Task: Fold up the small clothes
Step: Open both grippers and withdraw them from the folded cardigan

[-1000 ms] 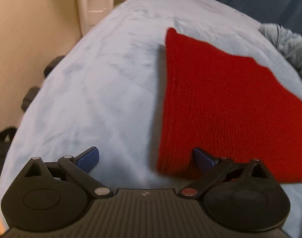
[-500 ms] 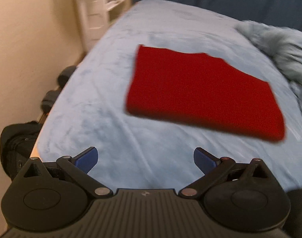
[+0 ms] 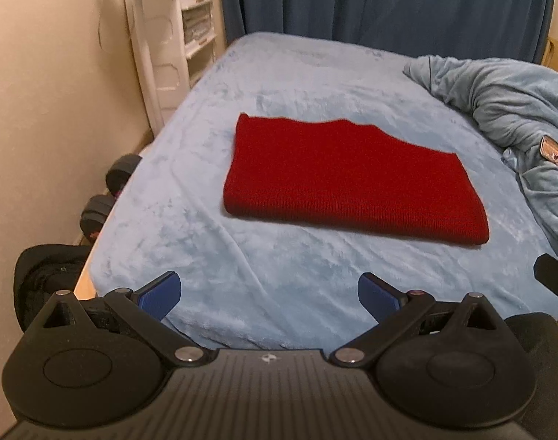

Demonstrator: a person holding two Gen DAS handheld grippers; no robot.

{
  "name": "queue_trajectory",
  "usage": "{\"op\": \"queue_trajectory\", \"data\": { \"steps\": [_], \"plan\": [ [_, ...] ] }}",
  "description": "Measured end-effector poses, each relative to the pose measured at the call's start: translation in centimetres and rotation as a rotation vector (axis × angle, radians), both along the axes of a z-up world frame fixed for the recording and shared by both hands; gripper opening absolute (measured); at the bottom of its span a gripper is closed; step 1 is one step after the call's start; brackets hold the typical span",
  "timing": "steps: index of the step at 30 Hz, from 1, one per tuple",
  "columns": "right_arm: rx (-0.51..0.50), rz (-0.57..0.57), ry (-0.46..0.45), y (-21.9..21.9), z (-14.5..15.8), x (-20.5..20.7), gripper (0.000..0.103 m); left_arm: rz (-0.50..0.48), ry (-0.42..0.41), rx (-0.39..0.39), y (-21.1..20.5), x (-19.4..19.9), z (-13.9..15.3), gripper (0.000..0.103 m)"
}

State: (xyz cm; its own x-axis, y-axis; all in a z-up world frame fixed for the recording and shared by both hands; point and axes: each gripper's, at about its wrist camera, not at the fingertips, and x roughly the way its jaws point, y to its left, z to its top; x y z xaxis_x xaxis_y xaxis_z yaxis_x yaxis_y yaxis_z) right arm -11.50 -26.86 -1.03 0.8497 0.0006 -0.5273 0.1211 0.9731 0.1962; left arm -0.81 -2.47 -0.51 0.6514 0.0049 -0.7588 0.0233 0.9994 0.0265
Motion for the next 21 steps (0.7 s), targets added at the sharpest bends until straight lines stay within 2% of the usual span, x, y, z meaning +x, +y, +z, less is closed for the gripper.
{"op": "queue_trajectory", "data": {
  "steps": [10, 21],
  "plan": [
    [-0.053, 0.010, -0.042, 0.9, 1.1, -1.1, 0.082, -0.012, 0.025, 0.012, -0.1, -0.5, -0.3, 0.103],
    [-0.046, 0.001, -0.017, 1.1, 0.7, -0.8, 0.082, -0.027, 0.037, 0.041, -0.2, -0.3, -0.8, 0.103]
  ]
}}
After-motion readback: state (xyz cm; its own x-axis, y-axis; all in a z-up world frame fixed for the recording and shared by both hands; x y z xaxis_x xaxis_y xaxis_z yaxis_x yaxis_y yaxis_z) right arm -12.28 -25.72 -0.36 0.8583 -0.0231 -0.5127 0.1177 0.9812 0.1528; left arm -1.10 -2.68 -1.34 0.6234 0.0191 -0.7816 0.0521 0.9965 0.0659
